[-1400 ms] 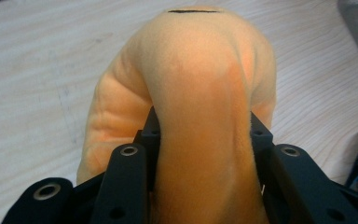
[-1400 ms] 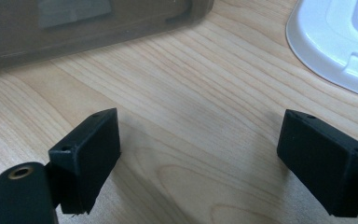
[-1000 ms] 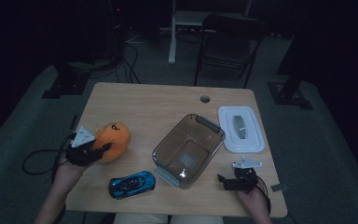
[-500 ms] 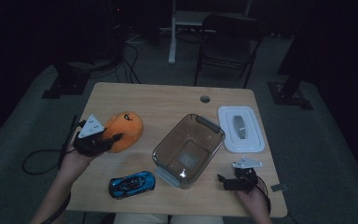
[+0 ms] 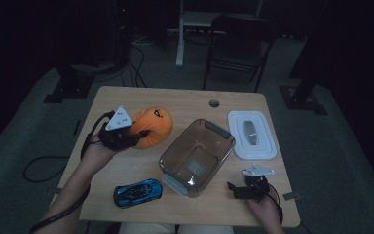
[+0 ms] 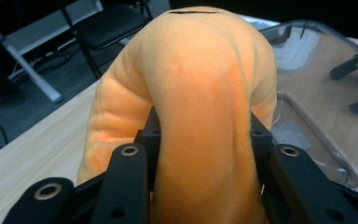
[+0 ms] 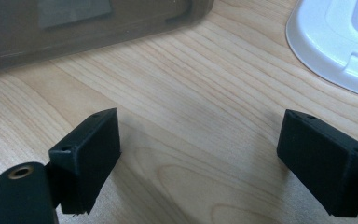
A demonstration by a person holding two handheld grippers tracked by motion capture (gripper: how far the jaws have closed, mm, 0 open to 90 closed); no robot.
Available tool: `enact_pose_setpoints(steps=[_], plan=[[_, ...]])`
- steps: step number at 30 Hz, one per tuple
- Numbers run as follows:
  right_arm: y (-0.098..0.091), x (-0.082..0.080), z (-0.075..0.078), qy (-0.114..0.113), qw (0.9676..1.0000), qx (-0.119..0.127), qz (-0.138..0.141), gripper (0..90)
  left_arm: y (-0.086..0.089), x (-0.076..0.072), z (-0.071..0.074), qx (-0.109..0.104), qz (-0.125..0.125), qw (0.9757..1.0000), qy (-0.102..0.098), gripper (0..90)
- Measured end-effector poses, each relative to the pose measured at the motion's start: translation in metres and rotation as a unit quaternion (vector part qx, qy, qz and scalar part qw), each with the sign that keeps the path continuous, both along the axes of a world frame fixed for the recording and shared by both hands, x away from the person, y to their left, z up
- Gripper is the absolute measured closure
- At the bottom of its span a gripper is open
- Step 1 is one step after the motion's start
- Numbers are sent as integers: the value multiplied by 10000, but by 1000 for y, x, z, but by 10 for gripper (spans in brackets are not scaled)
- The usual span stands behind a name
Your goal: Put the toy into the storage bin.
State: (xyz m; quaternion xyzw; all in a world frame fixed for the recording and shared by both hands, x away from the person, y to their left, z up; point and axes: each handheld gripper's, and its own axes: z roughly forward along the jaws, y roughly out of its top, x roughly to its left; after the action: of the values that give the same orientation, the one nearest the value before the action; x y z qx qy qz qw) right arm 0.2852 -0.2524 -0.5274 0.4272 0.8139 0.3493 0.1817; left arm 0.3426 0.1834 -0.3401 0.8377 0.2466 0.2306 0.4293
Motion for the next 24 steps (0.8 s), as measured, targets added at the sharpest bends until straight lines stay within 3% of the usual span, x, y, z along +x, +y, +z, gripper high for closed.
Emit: enact_pose_setpoints(steps=[14,17,24], plan=[[0,0,0,-1,10000,1,0,129,-52,17,10,10,-641,9979,-59,645],[0,0,0,1,10000,4,-1,129,-63,19,9,30,-776,9969,-110,645],[0,0,0,-1,10000,0,-1,129,-89,28,2,141,-1228,9923,43,644]])
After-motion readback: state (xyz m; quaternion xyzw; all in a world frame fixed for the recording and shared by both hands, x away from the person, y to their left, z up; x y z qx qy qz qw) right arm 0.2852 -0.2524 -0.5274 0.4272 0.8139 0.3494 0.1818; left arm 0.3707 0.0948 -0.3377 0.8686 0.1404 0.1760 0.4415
